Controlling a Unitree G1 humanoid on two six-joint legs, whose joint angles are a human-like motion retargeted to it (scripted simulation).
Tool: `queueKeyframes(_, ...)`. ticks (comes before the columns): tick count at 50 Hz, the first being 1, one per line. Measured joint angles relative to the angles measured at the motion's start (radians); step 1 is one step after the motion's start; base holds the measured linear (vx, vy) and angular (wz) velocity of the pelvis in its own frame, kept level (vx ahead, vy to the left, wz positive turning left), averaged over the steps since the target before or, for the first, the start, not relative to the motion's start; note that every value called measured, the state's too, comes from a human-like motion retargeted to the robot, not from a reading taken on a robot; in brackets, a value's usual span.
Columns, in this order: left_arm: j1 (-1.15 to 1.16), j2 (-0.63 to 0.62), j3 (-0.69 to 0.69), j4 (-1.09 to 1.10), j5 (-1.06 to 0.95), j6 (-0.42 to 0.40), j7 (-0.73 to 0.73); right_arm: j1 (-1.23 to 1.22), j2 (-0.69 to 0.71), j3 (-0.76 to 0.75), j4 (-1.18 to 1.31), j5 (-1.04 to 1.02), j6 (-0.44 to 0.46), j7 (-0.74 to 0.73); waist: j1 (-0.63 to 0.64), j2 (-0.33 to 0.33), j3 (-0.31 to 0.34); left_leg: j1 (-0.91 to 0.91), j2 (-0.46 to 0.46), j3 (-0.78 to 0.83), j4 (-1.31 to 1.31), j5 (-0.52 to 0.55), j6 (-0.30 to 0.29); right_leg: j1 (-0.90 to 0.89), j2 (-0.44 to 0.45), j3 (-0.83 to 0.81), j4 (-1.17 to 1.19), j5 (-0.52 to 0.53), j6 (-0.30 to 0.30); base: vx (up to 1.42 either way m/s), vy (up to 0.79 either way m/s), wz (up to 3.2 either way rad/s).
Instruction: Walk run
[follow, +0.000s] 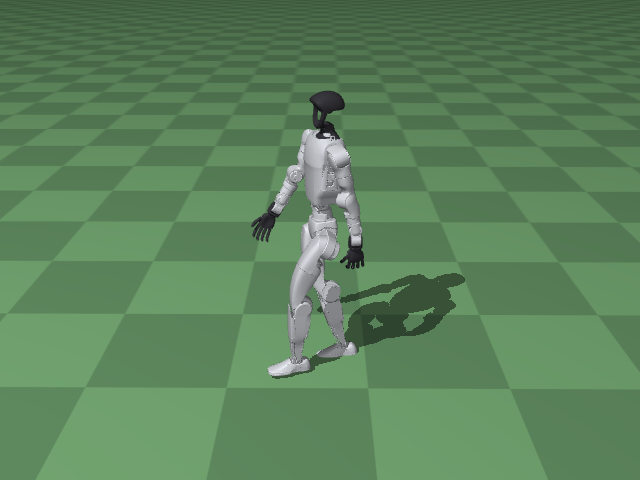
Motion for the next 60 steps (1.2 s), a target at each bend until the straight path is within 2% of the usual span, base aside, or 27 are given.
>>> queueKeyframes(2, 0.021, -0.006, 0.017, 0.016, -0.011, 0.009, 0.010, -0.044, -0.004, 0.005, -0.026, -0.012, -0.007, -0.010, 0.022, 0.013, 0.005, -0.021, -0.007, -0.083, -0.157, -0.016, -0.026, 0.065, 0.007, 0.009, -0.018, 0.001, 0.018, 1.15, -0.03, -0.74)
queueKeyframes(5, 0.021, -0.009, 0.028, 0.035, -0.032, 0.022, 0.017, -0.082, 0.001, 0.008, -0.051, -0.003, -0.026, -0.006, 0.044, 0.026, 0.002, -0.051, -0.003, -0.093, -0.246, -0.010, -0.037, 0.131, 0.001, 0.009, -0.005, 0.025, 0.053, 0.83, 0.01, -0.43)
queueKeyframes(7, 0.001, -0.008, 0.023, 0.036, -0.043, 0.028, 0.018, -0.074, 0.010, 0.007, -0.060, 0.008, -0.034, -0.003, 0.034, 0.036, -0.007, -0.057, -0.010, -0.101, -0.177, -0.018, -0.005, 0.163, 0.001, -0.007, 0.023, 0.080, 0.075, 1.04, 0.02, 0.01)
queueKeyframes(8, -0.010, -0.009, 0.021, 0.032, -0.043, 0.029, 0.021, -0.061, 0.015, 0.005, -0.059, 0.010, -0.038, -0.002, 0.038, 0.045, -0.014, -0.046, -0.009, -0.089, -0.147, -0.012, 0.009, 0.178, 0.004, -0.014, 0.044, 0.125, 0.084, 1.38, 0.07, -0.25)
queueKeyframes(10, -0.023, -0.013, 0.012, 0.019, -0.040, 0.035, 0.032, -0.008, 0.024, -0.008, -0.050, -0.011, -0.043, 0.006, 0.069, 0.062, -0.034, -0.012, 0.026, -0.093, -0.108, 0.046, -0.007, 0.199, 0.000, -0.029, 0.110, 0.278, 0.088, 1.43, 0.10, -0.69)
queueKeyframes(12, -0.054, -0.025, 0.009, 0.001, -0.049, 0.040, 0.067, 0.065, 0.042, -0.016, -0.039, -0.051, -0.051, -0.002, 0.085, 0.064, -0.065, -0.004, 0.059, -0.084, -0.034, 0.009, 0.015, 0.155, -0.045, -0.068, 0.251, 0.458, 0.072, 1.09, 0.04, -0.71)
queueKeyframes(13, -0.081, -0.032, 0.009, -0.012, -0.059, 0.038, 0.090, 0.094, 0.050, -0.013, -0.032, -0.064, -0.059, -0.010, 0.073, 0.075, -0.060, 0.021, 0.068, -0.104, -0.013, -0.025, 0.030, 0.116, -0.047, -0.054, 0.357, 0.519, 0.075, 1.18, 0.05, -0.17)
queueKeyframes(15, -0.142, -0.042, -0.016, -0.043, -0.098, 0.037, 0.119, 0.144, 0.043, 0.005, -0.004, -0.067, -0.062, -0.003, 0.048, 0.117, -0.036, 0.109, 0.082, -0.106, -0.016, -0.082, 0.085, 0.044, -0.073, -0.140, 0.585, 0.564, 0.008, 0.97, 0.06, 0.11)
queueKeyframes(18, -0.253, -0.032, -0.061, -0.066, -0.160, 0.027, 0.099, 0.218, 0.026, 0.035, 0.036, -0.091, -0.045, 0.016, 0.024, 0.143, -0.043, 0.201, 0.088, -0.089, -0.056, -0.129, 0.131, -0.153, -0.112, -0.179, 0.849, 0.364, -0.028, 1.05, 0.03, -0.20)
queueKeyframes(20, -0.337, -0.015, -0.050, -0.087, -0.157, 0.025, 0.069, 0.263, 0.033, 0.029, 0.054, -0.141, -0.046, 0.003, -0.004, 0.136, -0.042, 0.260, 0.080, -0.080, -0.104, -0.138, 0.133, -0.302, -0.137, -0.176, 0.928, 0.265, 0.004, 0.76, -0.05, -0.09)
queueKeyframes(22, -0.413, 0.003, -0.038, -0.121, -0.148, 0.024, 0.041, 0.310, 0.039, 0.018, 0.067, -0.179, -0.047, -0.007, -0.053, 0.120, -0.036, 0.321, 0.046, -0.092, -0.156, -0.141, 0.150, -0.430, -0.146, -0.173, 0.903, 0.191, 0.046, 0.78, -0.06, 0.45)
queueKeyframes(25, -0.513, 0.031, -0.046, -0.172, -0.174, 0.010, 0.022, 0.386, 0.038, 0.002, 0.080, -0.184, -0.041, 0.002, -0.122, 0.095, -0.036, 0.406, -0.006, -0.124, -0.214, -0.157, 0.166, -0.578, -0.167, -0.183, 0.726, 0.114, 0.099, 0.89, -0.08, 0.68)
queueKeyframes(27, -0.567, 0.049, -0.052, -0.206, -0.195, 0.000, 0.011, 0.433, 0.034, -0.023, 0.082, -0.175, -0.030, 0.019, -0.170, 0.077, -0.042, 0.462, -0.038, -0.156, -0.238, -0.178, 0.174, -0.636, -0.182, -0.188, 0.525, 0.086, 0.126, 0.97, -0.14, 0.87)
queueKeyframes(31, -0.649, 0.081, -0.056, -0.256, -0.232, -0.019, -0.041, 0.509, 0.053, -0.105, 0.056, -0.159, 0.006, 0.037, -0.275, 0.057, -0.037, 0.587, -0.056, -0.239, -0.258, -0.217, 0.178, -0.697, -0.154, -0.041, 0.139, 0.064, 0.193, 0.75, -0.19, 1.07)
queueKeyframes(33, -0.666, 0.089, -0.063, -0.276, -0.251, -0.026, -0.058, 0.537, 0.059, -0.131, 0.046, -0.138, 0.010, 0.052, -0.310, 0.057, -0.042, 0.634, -0.043, -0.265, -0.246, -0.222, 0.175, -0.709, -0.150, -0.008, 0.068, 0.077, 0.219, 1.54, -0.49, 0.85)
queueKeyframes(35, -0.660, 0.086, -0.076, -0.297, -0.260, -0.037, -0.060, 0.546, 0.055, -0.141, 0.050, -0.110, 0.025, 0.065, -0.314, 0.053, -0.061, 0.657, -0.031, -0.266, -0.210, -0.204, 0.166, -0.722, -0.156, -0.015, 0.130, 0.078, 0.160, 1.00, -0.34, 0.27)
queueKeyframes(37, -0.629, 0.078, -0.079, -0.307, -0.243, -0.044, -0.062, 0.539, 0.056, -0.150, 0.058, -0.101, 0.024, 0.053, -0.307, 0.036, -0.084, 0.671, -0.042, -0.227, -0.156, -0.112, 0.166, -0.709, -0.196, -0.125, 0.201, 0.105, 0.126, 1.29, -0.44, -0.11)
queueKeyframes(40, -0.538, 0.059, -0.081, -0.296, -0.195, -0.051, -0.063, 0.507, 0.052, -0.124, 0.089, -0.052, 0.017, 0.038, -0.292, -0.012, -0.100, 0.670, -0.053, -0.111, -0.012, 0.177, 0.193, -0.682, -0.210, 0.015, 0.288, 0.178, 0.144, 1.04, -0.28, -0.12)
queueKeyframes(42, -0.474, 0.037, -0.080, -0.269, -0.164, -0.044, -0.039, 0.471, 0.057, -0.095, 0.088, -0.036, 0.017, 0.035, -0.265, -0.038, -0.107, 0.596, -0.011, 0.028, 0.200, 0.292, 0.228, -0.625, -0.218, 0.033, 0.302, 0.129, 0.107, 1.24, -0.43, -0.50)
queueKeyframes(43, -0.444, 0.039, -0.074, -0.249, -0.150, -0.036, -0.026, 0.445, 0.063, -0.069, 0.087, -0.031, 0.015, 0.035, -0.236, -0.049, -0.088, 0.561, 0.034, 0.087, 0.340, 0.289, 0.234, -0.565, -0.181, 0.033, 0.286, 0.100, 0.077, 1.21, -0.62, -0.84)
queueKeyframes(45, -0.396, 0.042, -0.079, -0.197, -0.133, -0.025, 0.010, 0.376, 0.062, -0.022, 0.083, -0.014, 0.016, 0.040, -0.210, -0.060, -0.053, 0.471, 0.136, 0.149, 0.598, 0.154, 0.237, -0.473, -0.145, 0.012, 0.267, 0.052, 0.045, 0.94, -0.47, -0.38)
queueKeyframes(47, -0.343, 0.025, -0.095, -0.146, -0.115, -0.014, 0.043, 0.316, 0.059, 0.004, 0.061, -0.015, 0.014, 0.038, -0.190, -0.068, -0.039, 0.332, 0.121, 0.139, 0.714, 0.102, 0.236, -0.397, -0.164, 0.003, 0.208, 0.050, 0.061, 0.90, -0.03, 0.32)
queueKeyframes(48, -0.318, 0.012, -0.096, -0.122, -0.096, -0.008, 0.056, 0.283, 0.055, 0.011, 0.048, -0.016, 0.013, 0.035, -0.188, -0.077, -0.038, 0.258, 0.085, 0.126, 0.734, 0.090, 0.236, -0.371, -0.186, -0.005, 0.185, 0.049, 0.069, 0.73, 0.07, 0.48)
queueKeyframes(50, -0.259, 0.000, -0.089, -0.082, -0.058, 0.006, 0.074, 0.211, 0.047, 0.032, 0.029, -0.010, 0.008, 0.031, -0.168, -0.081, -0.032, 0.137, 0.018, 0.074, 0.723, 0.036, 0.195, -0.315, -0.184, -0.026, 0.142, 0.042, 0.065, 0.63, -0.03, 0.18)
queueKeyframes(55, -0.100, -0.007, -0.047, -0.021, -0.016, 0.031, 0.085, 0.045, 0.031, 0.068, -0.023, 0.012, 0.000, 0.017, -0.084, -0.041, -0.006, -0.021, 0.018, 0.061, 0.379, -0.027, 0.098, -0.155, -0.082, -0.026, 0.039, 0.004, 0.024, 0.87, -0.14, -0.49)
queueKeyframes(58, -0.028, -0.008, -0.019, 0.010, -0.007, 0.046, 0.087, -0.038, 0.023, 0.066, -0.044, 0.016, -0.010, 0.008, -0.040, 0.003, 0.015, -0.032, 0.005, -0.052, 0.038, -0.005, 0.011, -0.045, -0.012, -0.008, -0.003, -0.028, 0.013, 1.10, -0.11, -0.57)
queueKeyframes(60, 0.000, -0.010, 0.001, 0.030, -0.010, 0.056, 0.083, -0.092, 0.022, 0.059, -0.044, 0.009, -0.014, 0.001, -0.012, 0.017, 0.027, -0.038, 0.005, -0.129, -0.145, 0.001, -0.031, 0.021, 0.003, -0.005, -0.017, -0.042, 0.014, 0.76, -0.02, -0.66)
